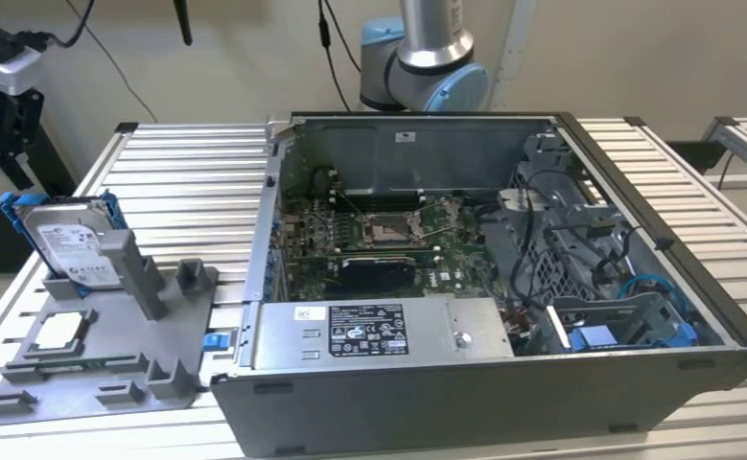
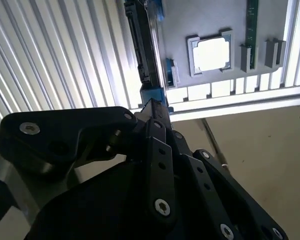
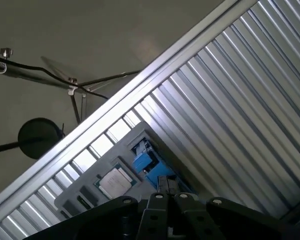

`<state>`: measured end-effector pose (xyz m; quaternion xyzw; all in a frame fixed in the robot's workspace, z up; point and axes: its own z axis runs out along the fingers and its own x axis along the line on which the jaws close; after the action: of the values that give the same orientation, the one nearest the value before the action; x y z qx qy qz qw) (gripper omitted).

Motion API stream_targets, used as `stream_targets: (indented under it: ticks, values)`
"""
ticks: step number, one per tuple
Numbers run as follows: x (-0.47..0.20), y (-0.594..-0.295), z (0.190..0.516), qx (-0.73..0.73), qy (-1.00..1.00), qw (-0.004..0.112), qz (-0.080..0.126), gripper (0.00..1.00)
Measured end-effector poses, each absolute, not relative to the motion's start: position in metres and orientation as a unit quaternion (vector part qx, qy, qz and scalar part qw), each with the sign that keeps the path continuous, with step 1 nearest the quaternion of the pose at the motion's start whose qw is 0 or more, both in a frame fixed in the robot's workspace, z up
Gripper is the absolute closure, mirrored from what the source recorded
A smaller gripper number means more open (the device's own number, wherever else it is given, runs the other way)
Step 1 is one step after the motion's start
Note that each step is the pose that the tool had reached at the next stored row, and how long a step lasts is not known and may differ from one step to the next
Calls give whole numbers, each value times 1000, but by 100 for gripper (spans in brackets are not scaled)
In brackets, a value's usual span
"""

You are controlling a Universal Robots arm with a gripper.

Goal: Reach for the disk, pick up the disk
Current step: 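Pick up the disk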

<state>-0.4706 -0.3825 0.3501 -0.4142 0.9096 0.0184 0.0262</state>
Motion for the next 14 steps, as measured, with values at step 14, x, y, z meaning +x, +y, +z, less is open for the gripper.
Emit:
stream_targets:
  ticks: [14]
  values:
    - [-471, -382, 347, -515, 857, 27, 20, 100]
